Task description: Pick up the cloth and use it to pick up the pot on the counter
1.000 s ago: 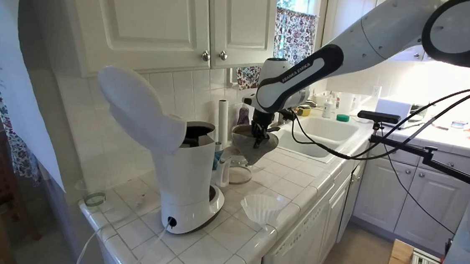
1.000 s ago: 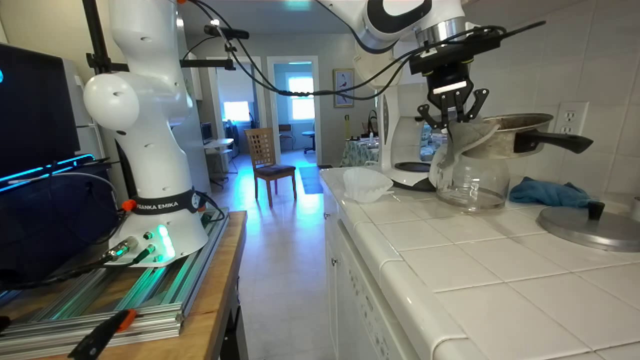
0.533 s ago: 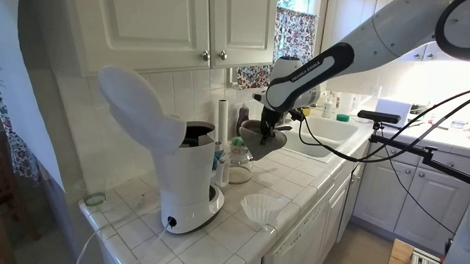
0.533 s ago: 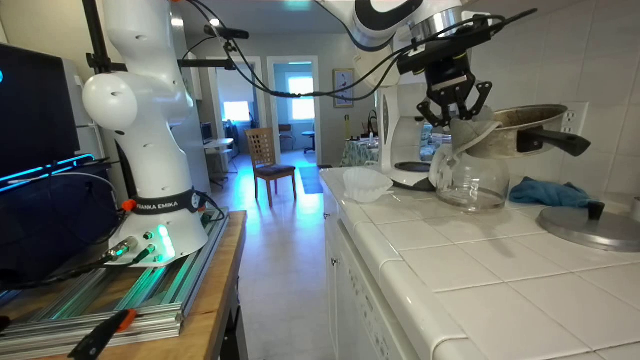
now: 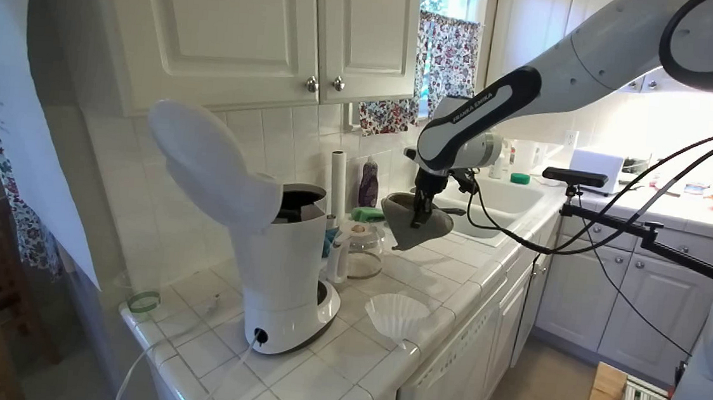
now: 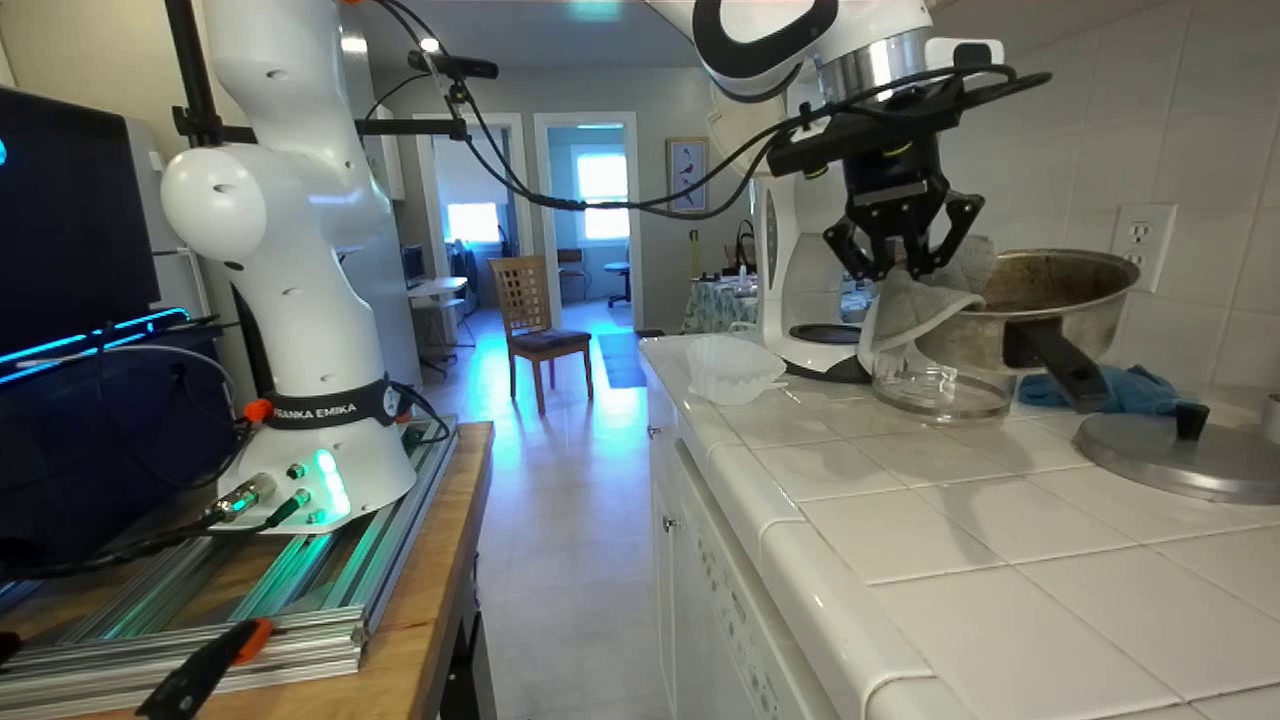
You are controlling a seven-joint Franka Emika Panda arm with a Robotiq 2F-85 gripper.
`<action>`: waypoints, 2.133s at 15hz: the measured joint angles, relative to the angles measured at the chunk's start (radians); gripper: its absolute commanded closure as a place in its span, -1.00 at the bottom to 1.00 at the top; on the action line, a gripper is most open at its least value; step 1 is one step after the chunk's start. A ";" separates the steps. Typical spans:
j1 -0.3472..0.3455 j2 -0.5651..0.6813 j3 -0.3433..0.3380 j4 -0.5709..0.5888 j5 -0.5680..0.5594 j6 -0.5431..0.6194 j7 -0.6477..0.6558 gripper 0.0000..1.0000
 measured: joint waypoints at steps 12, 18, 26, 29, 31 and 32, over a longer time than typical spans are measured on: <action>-0.081 0.129 -0.064 0.027 0.026 -0.108 0.009 0.93; -0.096 0.203 -0.072 0.086 0.015 -0.107 0.061 0.93; -0.099 0.278 -0.072 0.169 -0.036 -0.108 0.144 0.52; -0.099 0.296 -0.072 0.200 -0.052 -0.113 0.163 0.01; -0.099 0.303 -0.070 0.219 -0.063 -0.118 0.171 -0.28; -0.099 0.305 -0.069 0.227 -0.069 -0.120 0.176 -0.43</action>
